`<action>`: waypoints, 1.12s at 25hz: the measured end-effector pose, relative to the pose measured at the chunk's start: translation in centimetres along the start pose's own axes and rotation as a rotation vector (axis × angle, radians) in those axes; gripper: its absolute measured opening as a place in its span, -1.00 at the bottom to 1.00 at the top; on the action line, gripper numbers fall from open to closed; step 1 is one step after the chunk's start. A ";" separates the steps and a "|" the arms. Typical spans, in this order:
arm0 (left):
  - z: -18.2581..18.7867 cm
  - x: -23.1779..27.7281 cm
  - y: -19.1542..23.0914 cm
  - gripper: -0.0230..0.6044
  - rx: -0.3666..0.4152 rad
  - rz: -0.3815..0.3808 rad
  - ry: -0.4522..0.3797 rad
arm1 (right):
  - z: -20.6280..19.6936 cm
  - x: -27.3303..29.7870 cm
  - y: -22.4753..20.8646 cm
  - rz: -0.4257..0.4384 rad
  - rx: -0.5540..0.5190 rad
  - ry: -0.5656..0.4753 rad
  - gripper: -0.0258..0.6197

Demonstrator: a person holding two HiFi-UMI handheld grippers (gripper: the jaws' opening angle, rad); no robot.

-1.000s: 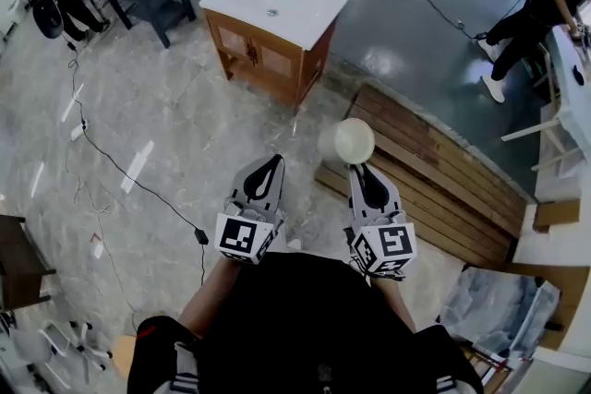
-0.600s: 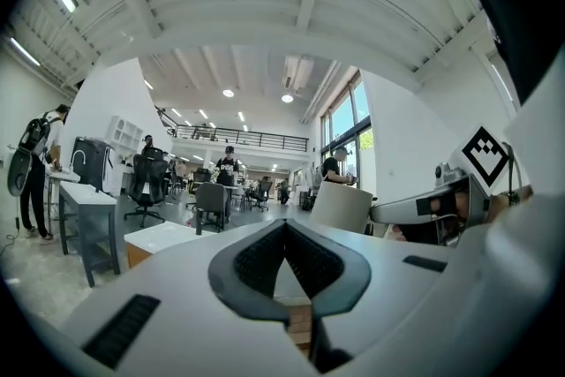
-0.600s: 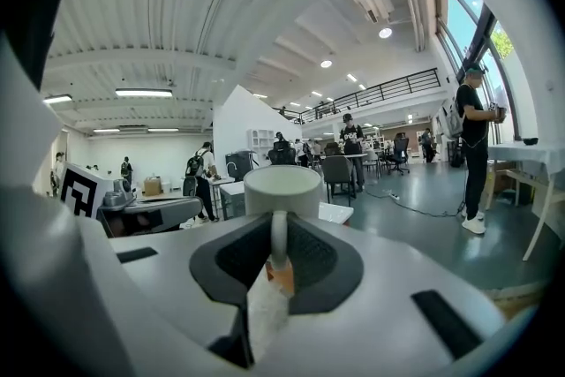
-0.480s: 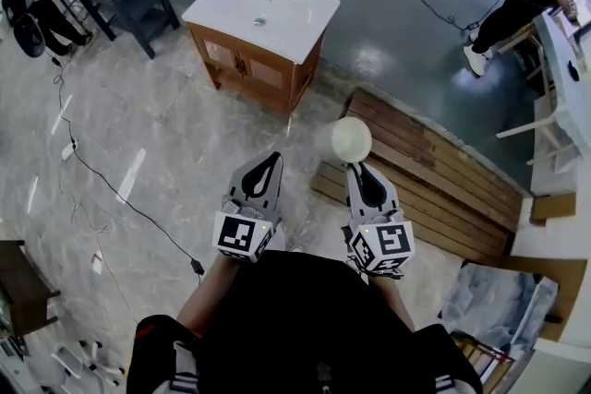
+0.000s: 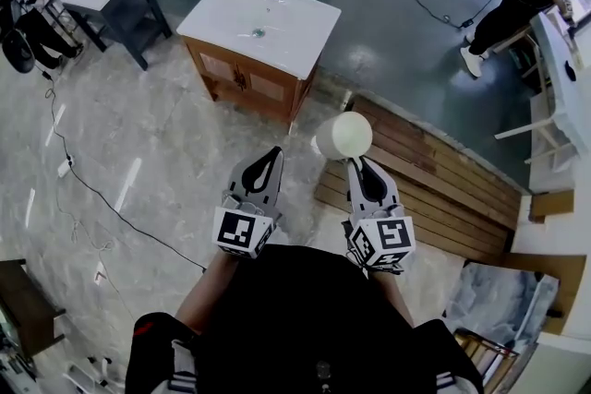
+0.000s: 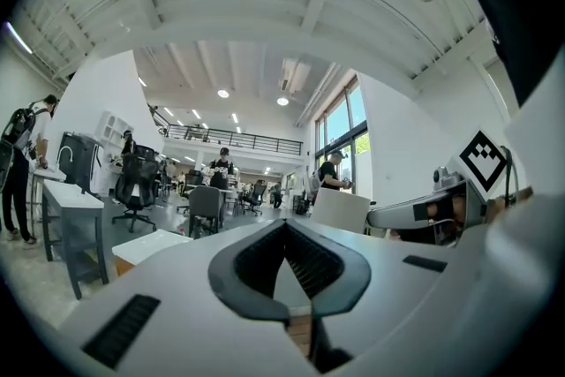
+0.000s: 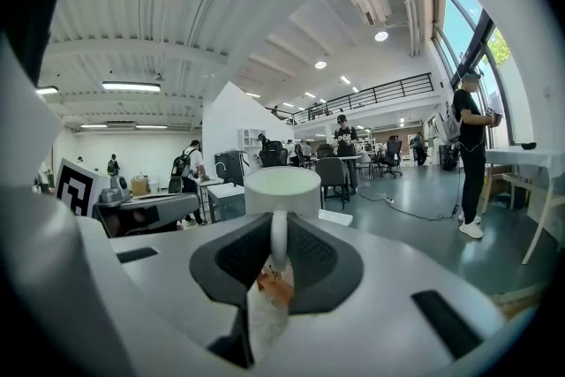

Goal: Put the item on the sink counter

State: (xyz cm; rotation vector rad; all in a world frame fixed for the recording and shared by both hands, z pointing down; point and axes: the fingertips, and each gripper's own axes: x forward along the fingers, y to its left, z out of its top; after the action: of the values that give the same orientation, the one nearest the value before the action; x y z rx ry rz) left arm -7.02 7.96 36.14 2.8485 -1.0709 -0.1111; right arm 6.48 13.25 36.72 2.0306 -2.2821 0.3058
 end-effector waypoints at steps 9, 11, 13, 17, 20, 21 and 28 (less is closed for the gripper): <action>0.5 0.9 4.8 -0.89 -0.010 -0.009 -0.002 | 0.9 4.0 1.8 -0.017 0.002 -0.010 -0.75; 0.7 1.1 5.2 -0.88 -0.019 -0.007 -0.004 | 0.8 4.5 2.0 -0.019 0.000 0.004 -0.75; 0.8 1.3 5.5 -0.88 -0.027 -0.012 -0.004 | 0.8 4.9 2.1 -0.019 -0.002 0.013 -0.76; 0.2 1.5 6.1 -0.88 -0.031 -0.004 0.004 | 0.7 5.8 2.2 -0.014 -0.007 0.014 -0.75; 0.2 1.8 6.8 -0.88 -0.021 0.004 -0.001 | 0.6 6.9 2.0 0.000 -0.007 0.019 -0.75; 0.1 1.8 7.1 -0.88 -0.013 0.011 -0.002 | 0.6 7.4 1.9 0.005 -0.007 0.020 -0.75; -0.1 3.7 10.5 -0.89 -0.007 0.090 0.001 | 1.1 12.0 0.7 0.049 -0.020 0.016 -0.75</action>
State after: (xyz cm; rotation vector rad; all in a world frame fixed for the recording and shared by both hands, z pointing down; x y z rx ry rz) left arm -11.08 -2.37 37.36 2.7891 -1.1935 -0.1065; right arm 4.38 1.38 37.83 1.9580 -2.3188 0.3007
